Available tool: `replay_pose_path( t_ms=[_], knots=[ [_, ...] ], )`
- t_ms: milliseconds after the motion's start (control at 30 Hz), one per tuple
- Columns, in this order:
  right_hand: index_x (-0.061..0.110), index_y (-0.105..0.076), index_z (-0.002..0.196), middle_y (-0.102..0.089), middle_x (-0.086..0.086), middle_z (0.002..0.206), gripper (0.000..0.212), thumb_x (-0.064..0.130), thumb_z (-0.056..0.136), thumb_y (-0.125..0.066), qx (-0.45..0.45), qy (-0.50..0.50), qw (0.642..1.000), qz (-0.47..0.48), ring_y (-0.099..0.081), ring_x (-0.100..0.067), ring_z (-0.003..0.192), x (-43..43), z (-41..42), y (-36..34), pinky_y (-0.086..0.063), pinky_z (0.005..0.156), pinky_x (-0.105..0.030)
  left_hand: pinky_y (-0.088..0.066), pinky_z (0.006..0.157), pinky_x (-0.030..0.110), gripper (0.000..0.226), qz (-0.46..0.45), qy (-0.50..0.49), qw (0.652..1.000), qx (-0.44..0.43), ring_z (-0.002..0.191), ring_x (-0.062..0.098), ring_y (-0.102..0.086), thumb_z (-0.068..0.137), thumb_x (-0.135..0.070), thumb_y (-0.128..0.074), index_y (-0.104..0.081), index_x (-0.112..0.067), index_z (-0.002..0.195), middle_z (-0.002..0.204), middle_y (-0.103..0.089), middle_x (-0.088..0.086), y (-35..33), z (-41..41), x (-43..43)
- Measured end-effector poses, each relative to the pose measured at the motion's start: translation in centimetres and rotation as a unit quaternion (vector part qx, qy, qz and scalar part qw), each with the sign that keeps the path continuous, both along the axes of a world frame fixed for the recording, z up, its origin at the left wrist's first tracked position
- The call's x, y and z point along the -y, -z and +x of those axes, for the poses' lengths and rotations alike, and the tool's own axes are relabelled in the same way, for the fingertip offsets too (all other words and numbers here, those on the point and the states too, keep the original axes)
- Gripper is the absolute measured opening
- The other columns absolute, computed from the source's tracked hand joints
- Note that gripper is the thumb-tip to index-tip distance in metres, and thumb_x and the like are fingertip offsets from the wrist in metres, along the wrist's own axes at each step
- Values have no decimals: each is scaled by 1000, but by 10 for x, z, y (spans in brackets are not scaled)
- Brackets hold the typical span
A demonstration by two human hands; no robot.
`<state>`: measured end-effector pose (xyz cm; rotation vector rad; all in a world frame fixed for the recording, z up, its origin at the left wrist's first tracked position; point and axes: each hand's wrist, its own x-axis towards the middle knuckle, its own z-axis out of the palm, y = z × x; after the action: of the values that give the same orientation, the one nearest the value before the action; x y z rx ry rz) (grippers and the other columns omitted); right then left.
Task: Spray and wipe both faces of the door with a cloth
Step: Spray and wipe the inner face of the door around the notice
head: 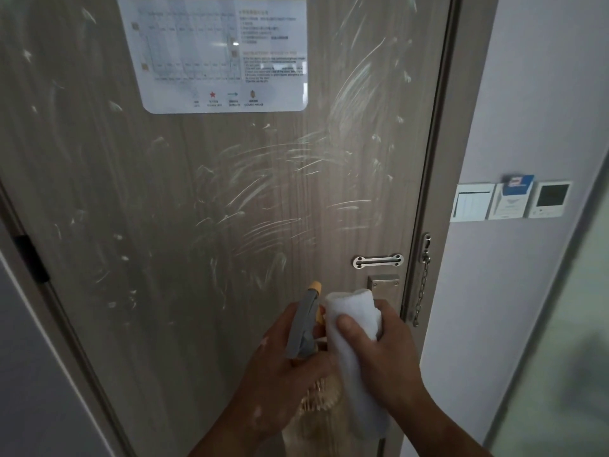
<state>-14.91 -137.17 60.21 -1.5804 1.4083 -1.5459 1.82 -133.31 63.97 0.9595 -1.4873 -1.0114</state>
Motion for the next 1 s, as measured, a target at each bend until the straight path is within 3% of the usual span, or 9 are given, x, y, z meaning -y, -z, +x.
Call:
replay_pose_path(
  t_ms=[133, 200, 300, 467, 567, 633, 767, 867, 1000],
  knots=[
    [38, -53, 110, -70, 13, 100, 67, 89, 67, -54, 4, -29, 999, 19, -69, -2, 90, -6, 5, -1, -59, 74, -27, -58, 91, 57, 51, -2, -5, 1000, 20, 104, 19, -74, 70, -24, -81, -66, -55, 109, 109, -78, 1, -4, 2, 1],
    [41, -48, 118, -66, 19, 104, 57, 73, 73, -62, 1, -67, 997, 25, -68, -3, 97, -9, 4, -1, -60, 79, -33, -59, 90, 56, 53, -3, -10, 1000, 22, 102, 18, -75, 72, -17, -79, -67, -54, 107, 107, -78, 1, -5, 4, 3],
    [48, -35, 139, -59, 38, 118, 65, 42, 82, -66, -15, -157, 987, 32, -62, 6, 113, -14, -8, -1, -55, 90, -20, -58, 90, 56, 53, -6, -17, 999, 40, 98, 17, -75, 70, -18, -78, -67, -58, 104, 103, -78, -2, -6, 5, 6],
    [59, -38, 147, -50, 33, 145, 72, 62, 81, -67, -16, -112, 993, -17, -52, 7, 131, -15, -26, -3, -46, 104, -14, -56, 84, 59, 49, 3, -36, 998, 53, 81, 10, -66, 60, -32, -77, -64, -58, 101, 97, -73, 5, -8, -2, 20],
    [52, -51, 136, -60, 38, 129, 59, 63, 79, -63, -10, -72, 996, -58, -59, 11, 118, -3, -37, -22, -46, 90, -5, -59, 84, 54, 52, -12, -39, 998, 51, 81, 10, -68, 63, -27, -79, -65, -54, 106, 101, -73, -6, -24, -13, 35],
    [50, -54, 129, -63, 40, 121, 48, 56, 83, -66, -5, -48, 995, -82, -61, 14, 111, 10, -46, -37, -44, 85, -2, -60, 83, 56, 49, -15, -27, 998, 52, 88, 24, -73, 63, -31, -79, -66, -49, 106, 105, -72, -11, -39, -23, 47],
    [48, -61, 129, -68, 33, 120, 49, 58, 81, -61, 23, -32, 993, -113, -63, 9, 111, 47, -72, -69, -50, 92, -14, -55, 76, 66, 43, -38, -36, 998, 44, 83, 51, -67, 60, -36, -76, -71, -34, 103, 95, -69, 23, -78, -50, 78],
    [38, -62, 134, -69, 25, 121, 64, 54, 72, -54, 34, -33, 990, -135, -64, 3, 112, 77, -93, -107, -51, 96, -34, -55, 67, 57, 40, -56, -39, 996, 56, 67, 27, -62, 60, -33, -76, -71, -28, 99, 74, -65, 13, -116, -74, 103],
    [55, -46, 120, -62, 36, 101, 45, 42, 78, -56, 12, -34, 985, -168, -63, 5, 89, 117, -121, -163, -46, 72, -31, -59, 77, 47, 34, -100, -74, 990, 64, 76, 20, -70, 62, -31, -75, -72, -31, 96, 82, -74, 7, -164, -103, 138]
  ],
)
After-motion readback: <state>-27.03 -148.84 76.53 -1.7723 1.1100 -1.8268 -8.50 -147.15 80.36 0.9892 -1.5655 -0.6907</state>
